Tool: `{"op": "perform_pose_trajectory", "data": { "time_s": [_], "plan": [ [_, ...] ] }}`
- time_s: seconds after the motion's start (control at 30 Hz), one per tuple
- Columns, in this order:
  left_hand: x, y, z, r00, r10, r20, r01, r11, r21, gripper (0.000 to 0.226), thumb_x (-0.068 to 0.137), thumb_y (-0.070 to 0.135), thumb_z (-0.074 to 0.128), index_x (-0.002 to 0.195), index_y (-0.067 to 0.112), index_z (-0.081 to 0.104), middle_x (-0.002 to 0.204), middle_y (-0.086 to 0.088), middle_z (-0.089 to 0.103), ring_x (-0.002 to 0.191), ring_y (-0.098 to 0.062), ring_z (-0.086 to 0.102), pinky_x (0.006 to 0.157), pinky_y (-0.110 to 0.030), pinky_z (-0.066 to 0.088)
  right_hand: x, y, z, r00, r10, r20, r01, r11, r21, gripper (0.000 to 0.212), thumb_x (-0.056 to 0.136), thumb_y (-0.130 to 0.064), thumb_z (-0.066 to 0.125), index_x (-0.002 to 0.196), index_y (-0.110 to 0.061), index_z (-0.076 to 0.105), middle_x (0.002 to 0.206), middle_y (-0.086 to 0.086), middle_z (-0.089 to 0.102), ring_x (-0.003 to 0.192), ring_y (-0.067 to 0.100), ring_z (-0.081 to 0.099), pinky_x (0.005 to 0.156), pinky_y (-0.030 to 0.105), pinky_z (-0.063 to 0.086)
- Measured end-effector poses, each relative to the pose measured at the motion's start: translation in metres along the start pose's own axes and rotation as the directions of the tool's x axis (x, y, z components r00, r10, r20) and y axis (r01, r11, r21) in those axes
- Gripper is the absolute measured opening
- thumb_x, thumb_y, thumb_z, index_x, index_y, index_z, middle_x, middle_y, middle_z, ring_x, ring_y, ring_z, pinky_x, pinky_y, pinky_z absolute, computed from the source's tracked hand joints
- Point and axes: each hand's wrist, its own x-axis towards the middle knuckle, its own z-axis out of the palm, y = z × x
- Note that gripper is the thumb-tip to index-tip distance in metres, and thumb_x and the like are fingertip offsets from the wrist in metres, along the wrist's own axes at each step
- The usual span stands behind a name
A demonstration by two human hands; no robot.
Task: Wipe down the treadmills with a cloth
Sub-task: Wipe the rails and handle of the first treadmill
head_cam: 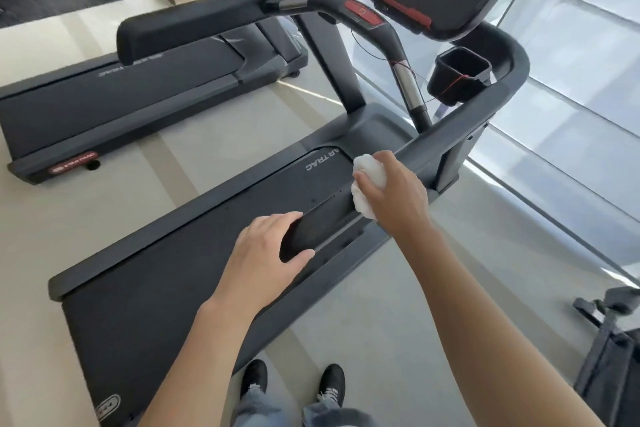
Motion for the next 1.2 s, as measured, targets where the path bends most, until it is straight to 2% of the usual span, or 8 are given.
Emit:
{"op": "perform_pose_trajectory", "data": {
  "time_s": [0.17, 0.27, 0.4, 0.5, 0.7, 0.87, 1.03, 1.2],
  "plan": [
    [0.002, -0.008, 0.007, 1.000, 0.006, -0.016, -0.008, 0.993, -0.118, 0.061, 0.089, 0.046, 0.079, 0.143, 0.030, 0.056, 0.131, 0.022, 0.060, 0.123, -0.004, 0.052, 0.107, -0.034, 0.047, -0.009, -0.011, 0.020, 1.000, -0.002, -0.008, 0.002, 0.999, -0.033, 0.028, 0.098, -0.054, 0.054, 0.099, -0.028, 0.063, 0.096, -0.009, 0.057, 0.083, 0.016, 0.060, 0.070, 0.032, 0.041],
    [0.003, -0.013, 0.007, 1.000, 0.024, -0.017, -0.026, 0.985, -0.169, 0.058, 0.085, 0.041, 0.083, 0.137, 0.032, 0.058, 0.123, 0.025, 0.061, 0.115, -0.003, 0.055, 0.100, -0.031, 0.050, -0.033, -0.035, 0.041, 0.991, -0.131, 0.014, 0.131, 0.986, -0.102, 0.032, 0.096, -0.051, 0.060, 0.087, -0.020, 0.064, 0.085, -0.003, 0.053, 0.069, 0.020, 0.057, 0.064, 0.035, 0.047],
    [-0.003, -0.027, 0.006, 0.998, 0.049, -0.041, -0.056, 0.977, -0.204, 0.041, 0.082, 0.033, 0.086, 0.117, 0.030, 0.064, 0.107, 0.023, 0.064, 0.105, -0.005, 0.058, 0.089, -0.030, 0.052, -0.061, -0.057, 0.061, 0.929, -0.365, -0.067, 0.348, 0.920, -0.181, 0.040, 0.086, -0.038, 0.076, 0.065, -0.014, 0.052, 0.066, -0.002, 0.040, 0.051, 0.020, 0.035, 0.048, 0.027, 0.023],
    [-0.009, -0.044, 0.007, 0.996, 0.076, -0.045, -0.084, 0.971, -0.223, 0.053, 0.082, 0.034, 0.087, 0.129, 0.029, 0.064, 0.118, 0.021, 0.065, 0.113, -0.006, 0.058, 0.095, -0.028, 0.050, -0.058, -0.053, 0.055, 0.908, -0.416, -0.048, 0.404, 0.901, -0.155, 0.039, 0.089, -0.046, 0.066, 0.068, -0.015, 0.057, 0.067, -0.003, 0.041, 0.053, 0.022, 0.040, 0.045, 0.029, 0.033],
    [-0.009, -0.065, 0.007, 0.994, 0.104, -0.036, -0.110, 0.967, -0.229, 0.057, 0.081, 0.046, 0.087, 0.130, 0.027, 0.066, 0.123, 0.018, 0.066, 0.117, -0.011, 0.059, 0.102, -0.038, 0.051, 0.010, -0.022, 0.016, 0.997, 0.037, -0.061, -0.050, 0.972, -0.230, 0.038, 0.093, -0.055, 0.057, 0.071, -0.024, 0.057, 0.081, -0.003, 0.055, 0.078, 0.023, 0.058, 0.070, 0.034, 0.041],
    [-0.008, -0.070, 0.011, 0.996, 0.093, -0.016, -0.093, 0.958, -0.270, 0.060, 0.081, 0.062, 0.074, 0.130, 0.027, 0.066, 0.120, 0.017, 0.068, 0.112, -0.013, 0.062, 0.096, -0.038, 0.053, 0.003, -0.047, 0.031, 0.999, 0.047, -0.023, -0.052, 0.955, -0.291, 0.040, 0.092, -0.052, 0.056, 0.066, -0.022, 0.053, 0.081, 0.000, 0.048, 0.074, 0.024, 0.056, 0.069, 0.035, 0.041],
    [-0.004, -0.079, 0.011, 0.996, 0.089, 0.020, -0.077, 0.941, -0.330, 0.052, 0.079, 0.061, 0.080, 0.119, 0.029, 0.069, 0.107, 0.018, 0.068, 0.102, -0.009, 0.061, 0.088, -0.030, 0.052, -0.056, -0.088, 0.068, 0.985, -0.161, -0.056, 0.135, 0.938, -0.319, 0.038, 0.085, -0.042, 0.066, 0.061, -0.015, 0.057, 0.068, 0.001, 0.040, 0.058, 0.025, 0.044, 0.053, 0.035, 0.039],
    [-0.001, -0.092, 0.015, 0.993, 0.118, 0.022, -0.101, 0.923, -0.372, 0.045, 0.077, 0.063, 0.071, 0.101, 0.026, 0.067, 0.095, 0.017, 0.067, 0.091, -0.010, 0.063, 0.078, -0.035, 0.054, -0.078, -0.090, 0.080, 0.878, -0.477, -0.031, 0.436, 0.826, -0.357, 0.033, 0.086, -0.042, 0.065, 0.065, -0.016, 0.063, 0.067, -0.002, 0.037, 0.058, 0.021, 0.035, 0.053, 0.034, 0.037]
  ]
}}
